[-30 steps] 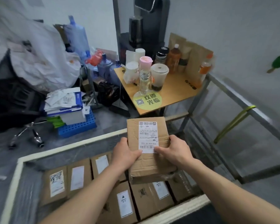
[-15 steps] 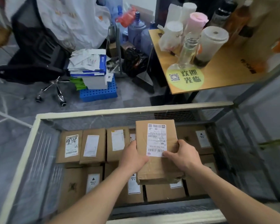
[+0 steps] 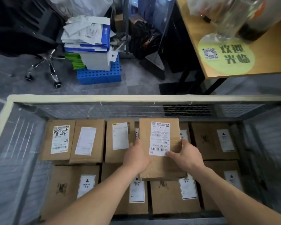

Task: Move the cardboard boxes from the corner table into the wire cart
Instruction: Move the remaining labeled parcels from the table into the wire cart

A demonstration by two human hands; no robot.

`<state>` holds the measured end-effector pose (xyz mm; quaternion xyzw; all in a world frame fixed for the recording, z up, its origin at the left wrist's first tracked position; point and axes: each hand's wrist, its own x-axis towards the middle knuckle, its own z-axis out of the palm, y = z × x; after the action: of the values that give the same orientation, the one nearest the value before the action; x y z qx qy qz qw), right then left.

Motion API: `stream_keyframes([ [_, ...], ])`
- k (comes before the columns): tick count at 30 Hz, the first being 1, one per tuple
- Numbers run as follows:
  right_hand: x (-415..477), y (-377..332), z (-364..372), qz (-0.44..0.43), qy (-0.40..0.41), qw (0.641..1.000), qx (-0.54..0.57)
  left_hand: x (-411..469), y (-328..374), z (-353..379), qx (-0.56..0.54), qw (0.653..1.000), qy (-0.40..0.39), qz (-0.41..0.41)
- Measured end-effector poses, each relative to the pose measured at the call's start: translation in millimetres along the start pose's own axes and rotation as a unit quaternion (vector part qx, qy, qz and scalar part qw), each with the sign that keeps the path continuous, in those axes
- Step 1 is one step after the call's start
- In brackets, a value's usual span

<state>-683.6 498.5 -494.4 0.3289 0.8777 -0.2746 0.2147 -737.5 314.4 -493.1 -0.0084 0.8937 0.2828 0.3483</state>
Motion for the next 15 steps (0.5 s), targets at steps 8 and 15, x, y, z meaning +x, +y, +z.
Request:
stream_keyframes([
  [8, 60.4, 2.6, 40.7, 0.0, -0.022, 1.0, -0.004, 56.5, -17.3, 15.6, 0.042, 0.999, -0.009, -0.01],
  [15, 87.8, 3.9, 68.8, -0.001, -0.04, 0.999, 0.026, 83.1, -24.5, 24.4, 0.058, 0.998, -0.028, 0.003],
])
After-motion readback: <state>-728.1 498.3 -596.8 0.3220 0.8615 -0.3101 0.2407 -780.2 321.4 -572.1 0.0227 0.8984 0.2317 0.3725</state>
